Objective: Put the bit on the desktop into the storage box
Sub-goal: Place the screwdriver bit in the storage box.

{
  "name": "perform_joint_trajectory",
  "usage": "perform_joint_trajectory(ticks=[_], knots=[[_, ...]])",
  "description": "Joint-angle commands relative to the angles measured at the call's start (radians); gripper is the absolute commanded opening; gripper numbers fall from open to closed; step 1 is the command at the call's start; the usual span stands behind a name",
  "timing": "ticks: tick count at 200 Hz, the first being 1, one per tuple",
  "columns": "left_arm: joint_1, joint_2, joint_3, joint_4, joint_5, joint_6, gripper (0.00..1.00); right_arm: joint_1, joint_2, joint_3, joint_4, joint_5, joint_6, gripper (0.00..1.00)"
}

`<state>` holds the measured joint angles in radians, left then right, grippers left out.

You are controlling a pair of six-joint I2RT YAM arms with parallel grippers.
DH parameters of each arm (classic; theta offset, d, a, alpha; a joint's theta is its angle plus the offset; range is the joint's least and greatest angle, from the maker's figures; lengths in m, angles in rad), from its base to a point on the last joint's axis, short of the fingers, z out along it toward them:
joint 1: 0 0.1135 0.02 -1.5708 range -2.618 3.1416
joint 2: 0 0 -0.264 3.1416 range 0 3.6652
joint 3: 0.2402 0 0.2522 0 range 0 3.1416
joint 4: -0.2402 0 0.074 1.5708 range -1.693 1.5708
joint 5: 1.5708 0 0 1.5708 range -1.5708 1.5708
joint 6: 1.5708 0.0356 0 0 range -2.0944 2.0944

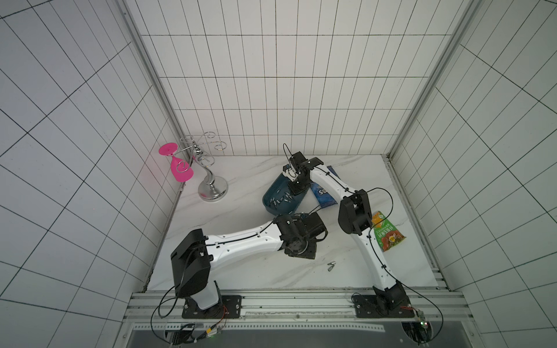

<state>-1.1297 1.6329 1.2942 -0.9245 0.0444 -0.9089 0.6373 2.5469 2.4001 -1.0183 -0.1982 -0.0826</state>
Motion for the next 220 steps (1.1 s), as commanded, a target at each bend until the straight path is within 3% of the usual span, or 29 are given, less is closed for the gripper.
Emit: perform_joint_trajectory(ticks=[1, 88, 169, 220], knots=[[-0.005, 0.030, 0.038, 0.007, 0.007, 0.008, 0.50, 0.009, 0.042, 0.026, 0.000, 0.030, -0.022, 0.00], [-0.013, 0.181, 0.127, 0.024, 0.050, 0.057, 0.51, 0.018, 0.074, 0.027, -0.005, 0.044, -0.023, 0.00], [-0.017, 0.224, 0.155, 0.012, 0.061, 0.039, 0.53, 0.019, 0.051, 0.030, -0.011, 0.059, -0.018, 0.28], [-0.027, 0.257, 0.216, -0.033, 0.059, 0.015, 0.55, 0.003, -0.045, 0.026, -0.011, 0.104, 0.002, 0.52]])
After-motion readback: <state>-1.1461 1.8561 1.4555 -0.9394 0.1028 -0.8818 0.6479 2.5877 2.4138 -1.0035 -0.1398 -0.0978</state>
